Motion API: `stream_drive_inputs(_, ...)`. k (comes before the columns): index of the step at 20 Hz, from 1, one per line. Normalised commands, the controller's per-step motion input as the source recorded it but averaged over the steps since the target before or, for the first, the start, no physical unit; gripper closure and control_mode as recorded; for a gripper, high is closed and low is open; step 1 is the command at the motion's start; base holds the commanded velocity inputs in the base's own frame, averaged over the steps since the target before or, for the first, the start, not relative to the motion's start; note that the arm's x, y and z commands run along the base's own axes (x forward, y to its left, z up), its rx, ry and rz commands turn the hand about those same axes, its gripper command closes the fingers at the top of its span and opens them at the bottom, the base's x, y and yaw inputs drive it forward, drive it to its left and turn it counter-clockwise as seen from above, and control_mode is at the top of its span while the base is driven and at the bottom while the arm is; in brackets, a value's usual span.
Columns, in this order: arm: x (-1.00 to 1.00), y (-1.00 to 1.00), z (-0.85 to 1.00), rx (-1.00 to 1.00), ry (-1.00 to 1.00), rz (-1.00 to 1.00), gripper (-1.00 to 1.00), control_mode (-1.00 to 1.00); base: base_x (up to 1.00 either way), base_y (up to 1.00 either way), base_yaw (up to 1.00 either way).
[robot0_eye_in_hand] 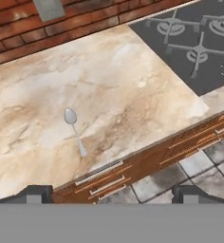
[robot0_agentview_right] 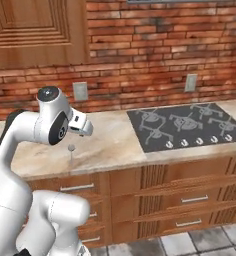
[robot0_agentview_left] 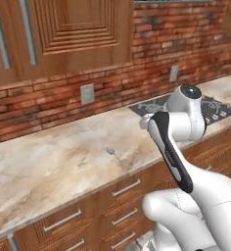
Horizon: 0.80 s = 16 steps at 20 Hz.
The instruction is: Organize the utensils by type. Pick up the wooden spoons from the counter and place them in the open cabinet. Then pick up the metallic utensils from the counter and place them in the open drawer.
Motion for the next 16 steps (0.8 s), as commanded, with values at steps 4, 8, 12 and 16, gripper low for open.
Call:
stream_drive_inputs(4, 0.00, 0.00, 0.00, 0.00, 0.00, 0.00, -1.00, 1.00, -0.36, 0.00, 0.67)
stream_drive_inputs(8, 0.00, 0.00, 0.00, 0.00, 0.00, 0.00, -1.00, 1.00, -0.27, 0.00, 0.55)
stream_drive_inputs(12, 0.00, 0.00, 0.00, 0.00, 0.00, 0.00, -1.00, 1.00, 0.00, -0.36, 0.14)
stream_drive_inputs(16, 0.00, 0.00, 0.00, 0.00, 0.00, 0.00, -1.00, 1.00, 0.00, -0.51, 0.00)
